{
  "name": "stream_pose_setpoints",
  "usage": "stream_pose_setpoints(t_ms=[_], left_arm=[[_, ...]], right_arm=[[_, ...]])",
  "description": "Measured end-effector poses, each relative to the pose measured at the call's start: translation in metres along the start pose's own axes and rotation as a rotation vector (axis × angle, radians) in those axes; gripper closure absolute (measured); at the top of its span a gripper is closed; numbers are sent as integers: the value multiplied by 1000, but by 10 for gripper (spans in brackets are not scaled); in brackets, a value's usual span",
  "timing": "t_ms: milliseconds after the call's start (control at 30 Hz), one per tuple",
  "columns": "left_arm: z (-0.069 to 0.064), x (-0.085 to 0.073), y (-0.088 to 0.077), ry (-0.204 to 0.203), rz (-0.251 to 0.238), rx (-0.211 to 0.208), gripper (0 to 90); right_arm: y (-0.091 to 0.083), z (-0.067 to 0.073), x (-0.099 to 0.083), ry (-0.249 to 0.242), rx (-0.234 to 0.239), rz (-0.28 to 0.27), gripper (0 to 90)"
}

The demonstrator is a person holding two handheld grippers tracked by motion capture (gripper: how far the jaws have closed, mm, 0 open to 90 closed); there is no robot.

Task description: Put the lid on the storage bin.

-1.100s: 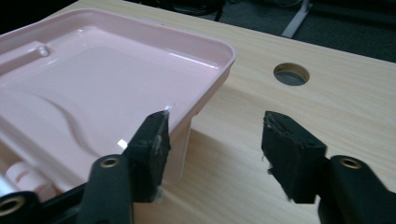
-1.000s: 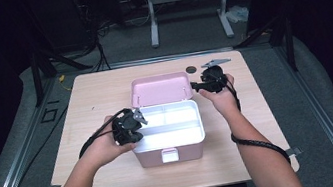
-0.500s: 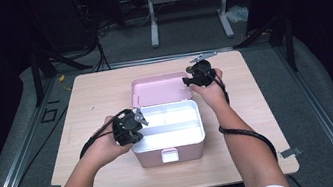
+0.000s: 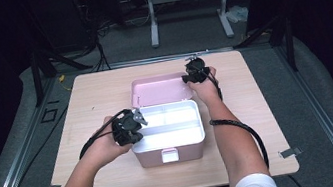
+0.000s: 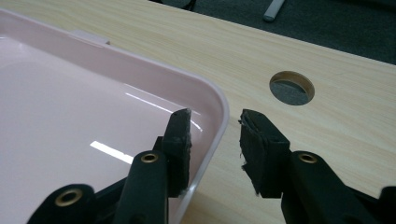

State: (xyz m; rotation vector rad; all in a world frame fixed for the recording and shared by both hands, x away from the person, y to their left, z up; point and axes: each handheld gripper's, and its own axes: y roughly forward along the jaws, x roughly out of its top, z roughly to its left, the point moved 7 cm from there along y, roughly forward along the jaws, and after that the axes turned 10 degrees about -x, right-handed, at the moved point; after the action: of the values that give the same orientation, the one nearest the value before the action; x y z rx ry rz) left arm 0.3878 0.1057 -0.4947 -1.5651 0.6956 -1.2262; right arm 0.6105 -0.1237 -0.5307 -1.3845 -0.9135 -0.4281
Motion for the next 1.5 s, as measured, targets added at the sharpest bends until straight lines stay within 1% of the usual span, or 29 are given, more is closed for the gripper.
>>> stream_pose_setpoints(t_ms=[100,133,200,300,367,400,500,567,667,767,867,1000,1133,1167,1233,1267,1333,1367,1400,1467,1500], left_arm=[[0,0,0,1,1,-8,900],[0,0,0,0,4,-8,900],[0,0,0,3,8,-5,900],[0,0,0,1,6,-1,900],[0,0,0,4,3,-2,900],[0,0,0,1,-1,-5,900],[0,0,0,1,0,-7,900],[0,0,0,0,0,-9,900],[0,0,0,2,0,-5,900],[0,0,0,2,0,-6,900],[0,0,0,1,-1,-6,900],[0,0,0,1,-1,-5,900],[0,0,0,-2,1,-7,900],[0,0,0,-2,1,-7,900],[0,0,0,-2,1,-7,900],[0,0,0,-3,0,-9,900],[0,0,0,-2,1,-8,900],[0,0,0,-3,2,-10,900],[0,0,0,-2,1,-10,900],[0,0,0,-1,0,-9,900],[0,0,0,-1,0,-9,900]], right_arm=[[3,-1,2,-3,2,9,652],[4,-1,3,-9,-6,15,661],[5,1,5,-1,-3,21,693],[7,1,7,-8,-9,27,729],[7,2,7,-7,-6,29,740],[8,4,7,-12,1,42,758],[9,3,8,-13,2,35,778],[9,3,9,-2,6,35,785],[9,3,10,-8,13,40,792],[9,3,10,-3,4,43,795],[8,3,12,-13,-3,39,799],[4,4,17,-7,-7,39,811],[-1,4,22,-11,-17,26,817],[-3,4,23,-20,-22,20,819],[-4,4,25,-24,-26,12,820],[-10,3,30,-28,-30,-15,824],[-13,3,33,-31,-31,-26,826],[-18,3,38,-39,-30,-52,828],[-21,3,39,-41,-33,-56,829],[-27,3,42,-39,-34,-86,832],[-27,3,42,-39,-34,-86,832]])
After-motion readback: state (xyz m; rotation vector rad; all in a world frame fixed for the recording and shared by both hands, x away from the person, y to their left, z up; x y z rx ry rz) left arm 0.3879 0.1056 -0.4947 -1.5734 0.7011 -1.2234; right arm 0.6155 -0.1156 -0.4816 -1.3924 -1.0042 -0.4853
